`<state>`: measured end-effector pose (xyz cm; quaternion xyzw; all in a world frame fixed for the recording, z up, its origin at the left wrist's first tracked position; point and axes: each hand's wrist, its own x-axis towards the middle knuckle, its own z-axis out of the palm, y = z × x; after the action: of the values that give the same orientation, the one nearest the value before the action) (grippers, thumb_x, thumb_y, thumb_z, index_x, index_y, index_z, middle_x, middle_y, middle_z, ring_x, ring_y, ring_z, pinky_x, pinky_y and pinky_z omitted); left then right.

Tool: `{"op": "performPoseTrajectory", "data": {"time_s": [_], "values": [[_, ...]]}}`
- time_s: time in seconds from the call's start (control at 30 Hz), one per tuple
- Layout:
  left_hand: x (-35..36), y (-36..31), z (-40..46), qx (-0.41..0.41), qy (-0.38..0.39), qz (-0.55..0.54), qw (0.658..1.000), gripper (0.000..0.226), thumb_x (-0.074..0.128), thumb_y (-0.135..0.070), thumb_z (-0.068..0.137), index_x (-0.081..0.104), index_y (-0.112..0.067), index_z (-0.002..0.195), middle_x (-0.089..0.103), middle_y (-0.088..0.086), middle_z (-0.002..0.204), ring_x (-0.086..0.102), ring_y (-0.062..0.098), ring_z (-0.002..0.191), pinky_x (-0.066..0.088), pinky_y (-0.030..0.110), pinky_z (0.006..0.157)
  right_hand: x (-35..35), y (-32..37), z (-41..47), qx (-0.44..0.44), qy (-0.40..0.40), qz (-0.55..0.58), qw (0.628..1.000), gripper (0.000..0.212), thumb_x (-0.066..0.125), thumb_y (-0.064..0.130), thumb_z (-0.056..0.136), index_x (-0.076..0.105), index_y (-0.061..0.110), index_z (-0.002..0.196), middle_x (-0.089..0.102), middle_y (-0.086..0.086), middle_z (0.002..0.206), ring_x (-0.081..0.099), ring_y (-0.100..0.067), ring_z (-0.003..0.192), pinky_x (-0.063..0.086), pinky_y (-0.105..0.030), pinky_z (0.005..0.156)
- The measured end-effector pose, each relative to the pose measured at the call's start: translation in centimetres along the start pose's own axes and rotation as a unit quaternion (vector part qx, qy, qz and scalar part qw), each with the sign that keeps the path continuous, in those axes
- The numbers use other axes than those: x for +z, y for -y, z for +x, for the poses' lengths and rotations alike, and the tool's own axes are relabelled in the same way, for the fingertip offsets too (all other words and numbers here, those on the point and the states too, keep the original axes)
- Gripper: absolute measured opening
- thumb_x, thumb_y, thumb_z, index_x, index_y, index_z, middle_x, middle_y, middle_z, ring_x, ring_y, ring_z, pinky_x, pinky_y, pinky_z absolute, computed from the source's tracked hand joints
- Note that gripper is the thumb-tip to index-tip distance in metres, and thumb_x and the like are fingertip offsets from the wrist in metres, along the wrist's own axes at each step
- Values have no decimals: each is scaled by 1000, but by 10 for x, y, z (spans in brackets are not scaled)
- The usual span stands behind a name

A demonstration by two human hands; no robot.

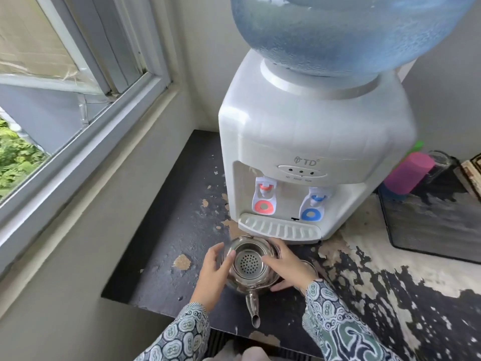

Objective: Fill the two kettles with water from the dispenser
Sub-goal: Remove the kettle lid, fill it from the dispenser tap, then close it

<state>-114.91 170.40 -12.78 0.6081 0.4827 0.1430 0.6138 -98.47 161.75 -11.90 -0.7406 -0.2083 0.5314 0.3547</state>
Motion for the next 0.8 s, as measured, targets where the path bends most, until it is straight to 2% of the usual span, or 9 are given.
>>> {"op": "performPoseTrajectory", "data": {"time_s": [0.1, 0.2, 0.3, 0.37, 0.47, 0.57, 0.63, 0.7, 0.8], "values": [[-4, 7, -1, -43, 18, 14, 999, 58, 48, -50, 86, 38, -17, 132, 49, 2, 131, 48, 17, 118, 36, 35, 104, 8, -3, -3, -16, -38, 9, 999, 47, 57, 36, 83, 37, 42, 126, 48, 3, 121, 57, -13, 94, 60, -35, 55], [-4, 0, -5, -48, 57, 13, 997, 80, 48, -66, 68, 31, -24, 133, 51, -12, 114, 54, 15, 109, 40, 38, 102, 17, -8, -6, -24, -69, 61, 995, 36, 58, 33, 85, 41, 46, 114, 47, 8, 114, 57, -10, 89, 60, -37, 53], [-13, -10, 1, -17, 102, -13, 995, 91, 54, -69, 65, 20, -31, 140, 36, -9, 134, 45, 19, 126, 34, 44, 110, 24, -8, -10, -37, -106, 141, 984, 26, 58, 31, 86, 47, 51, 97, 50, 12, 109, 58, -11, 90, 60, -40, 55], [-21, -15, 6, 7, 132, -41, 990, 82, 54, -67, 68, 22, -34, 136, 31, -9, 139, 39, 17, 131, 31, 45, 113, 25, -4, -14, -40, -130, 181, 974, 25, 59, 30, 86, 49, 49, 98, 50, 12, 111, 58, -10, 90, 59, -36, 54], [-30, -21, 11, 39, 148, -45, 987, 52, 46, -61, 82, 37, -37, 127, 43, -16, 134, 43, 4, 125, 32, 42, 112, 21, 2, -20, -42, -166, 215, 962, 34, 60, 31, 86, 44, 44, 113, 48, 10, 114, 57, -11, 93, 58, -34, 53], [-32, -19, 15, 64, 120, -29, 990, 23, 36, -34, 98, 50, -38, 116, 54, -14, 125, 49, 5, 121, 34, 42, 112, 16, 8, -23, -41, -187, 237, 953, 34, 59, 31, 86, 45, 38, 117, 50, 3, 121, 58, -20, 103, 58, -35, 56], [-33, -16, 17, 85, 133, 1, 988, 37, 34, -11, 99, 48, -41, 115, 50, -11, 132, 43, 10, 129, 31, 36, 113, 13, 12, -22, -35, -204, 253, 945, 36, 58, 30, 86, 45, 34, 120, 49, -1, 124, 56, -24, 107, 59, -36, 57], [-33, -15, 18, 103, 171, 40, 979, 57, 36, 4, 94, 40, -47, 120, 42, -13, 139, 35, 10, 135, 29, 25, 107, 13, 16, -20, -28, -213, 267, 940, 30, 59, 29, 86, 46, 33, 113, 53, -7, 119, 58, -27, 104, 58, -36, 56], [-28, -13, 22, 127, 222, 70, 964, 78, 56, 2, 86, 21, -49, 134, 32, -18, 144, 26, 3, 138, 29, 21, 108, 16, 22, -18, -23, -224, 277, 934, 26, 59, 29, 85, 43, 27, 106, 59, -11, 100, 62, -33, 99, 57, -33, 53]]}}
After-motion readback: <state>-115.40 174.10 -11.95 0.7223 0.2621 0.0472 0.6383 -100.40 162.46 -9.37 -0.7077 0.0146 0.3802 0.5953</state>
